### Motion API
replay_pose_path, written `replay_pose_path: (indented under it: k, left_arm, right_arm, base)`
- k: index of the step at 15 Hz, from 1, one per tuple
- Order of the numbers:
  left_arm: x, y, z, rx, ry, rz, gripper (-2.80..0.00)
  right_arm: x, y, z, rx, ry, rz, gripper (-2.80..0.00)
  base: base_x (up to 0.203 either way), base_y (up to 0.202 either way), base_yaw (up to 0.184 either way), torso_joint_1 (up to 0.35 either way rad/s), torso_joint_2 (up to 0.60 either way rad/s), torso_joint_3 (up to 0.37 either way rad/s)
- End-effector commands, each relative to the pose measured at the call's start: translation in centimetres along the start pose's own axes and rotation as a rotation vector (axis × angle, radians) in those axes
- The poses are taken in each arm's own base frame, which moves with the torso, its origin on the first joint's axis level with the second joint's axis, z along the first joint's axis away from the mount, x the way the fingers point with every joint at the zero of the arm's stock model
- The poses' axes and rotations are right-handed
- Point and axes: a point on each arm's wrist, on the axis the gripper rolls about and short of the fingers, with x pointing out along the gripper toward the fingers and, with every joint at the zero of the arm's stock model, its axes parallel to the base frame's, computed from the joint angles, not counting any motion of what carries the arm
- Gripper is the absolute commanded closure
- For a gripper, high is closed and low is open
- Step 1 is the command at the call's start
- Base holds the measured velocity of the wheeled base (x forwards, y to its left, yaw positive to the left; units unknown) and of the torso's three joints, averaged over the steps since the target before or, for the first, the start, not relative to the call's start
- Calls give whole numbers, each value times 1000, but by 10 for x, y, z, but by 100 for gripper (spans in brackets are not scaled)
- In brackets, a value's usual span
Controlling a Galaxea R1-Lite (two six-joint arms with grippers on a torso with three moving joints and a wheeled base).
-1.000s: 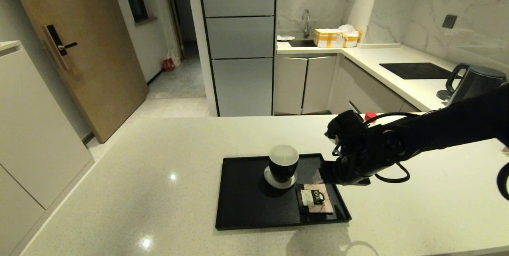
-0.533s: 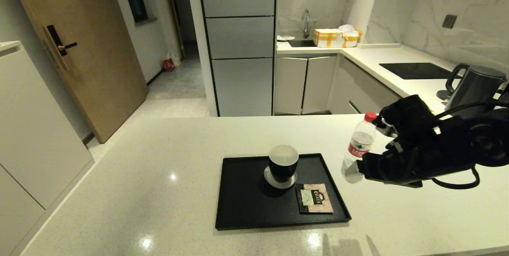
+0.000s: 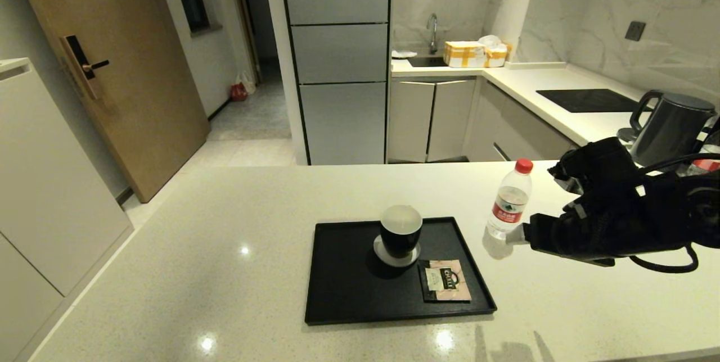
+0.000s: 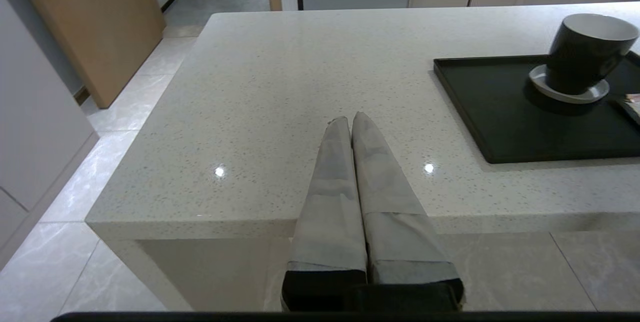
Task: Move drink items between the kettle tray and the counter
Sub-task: Return the bottled water to its original position
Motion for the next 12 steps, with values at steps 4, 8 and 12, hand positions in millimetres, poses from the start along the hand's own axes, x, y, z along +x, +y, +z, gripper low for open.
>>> replay_pose_path:
  k: [4, 8, 12]
  left_arm:
    - [0, 0, 0, 0, -1, 1, 0]
    - [0, 0, 0, 0, -1, 1, 0]
    - [0, 0, 0, 0, -1, 1, 0]
  right_arm:
    - [39, 0, 10, 15, 4, -20, 0]
    - [60, -2, 28, 16, -65, -35, 0]
    - [91, -18, 33, 24, -44, -125, 0]
  base:
    - [0, 0, 0, 0, 0, 0]
    - [0, 0, 0, 0, 0, 0]
    - [0, 0, 0, 0, 0, 0]
